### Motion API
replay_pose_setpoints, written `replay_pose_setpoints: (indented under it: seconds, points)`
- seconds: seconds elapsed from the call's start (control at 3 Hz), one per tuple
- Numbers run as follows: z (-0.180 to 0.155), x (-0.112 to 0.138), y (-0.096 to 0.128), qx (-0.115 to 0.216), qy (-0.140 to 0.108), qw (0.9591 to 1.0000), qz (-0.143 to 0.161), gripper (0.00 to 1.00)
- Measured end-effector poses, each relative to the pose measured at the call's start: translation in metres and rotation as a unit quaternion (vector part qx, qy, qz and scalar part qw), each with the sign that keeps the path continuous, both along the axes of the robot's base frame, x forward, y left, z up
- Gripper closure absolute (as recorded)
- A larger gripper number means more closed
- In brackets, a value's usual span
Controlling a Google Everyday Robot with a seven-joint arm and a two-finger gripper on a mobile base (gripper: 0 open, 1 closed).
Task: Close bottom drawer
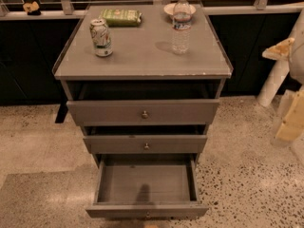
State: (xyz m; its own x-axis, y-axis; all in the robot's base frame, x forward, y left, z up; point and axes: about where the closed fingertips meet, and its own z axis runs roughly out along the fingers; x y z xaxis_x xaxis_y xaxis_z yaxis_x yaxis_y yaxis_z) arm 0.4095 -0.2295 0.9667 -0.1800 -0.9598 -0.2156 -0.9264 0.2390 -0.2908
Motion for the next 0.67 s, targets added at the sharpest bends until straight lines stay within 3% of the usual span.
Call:
replay_pose_setpoints:
  seconds: [0.33,0.67]
  points:
    - [-0.025,-0.036,-0.026,0.011,-0.017,0.9998,0.005,0.00]
    - [-0.079,-0.061,-0.061,0.042,-0.016,0.9990,0.000,0.00]
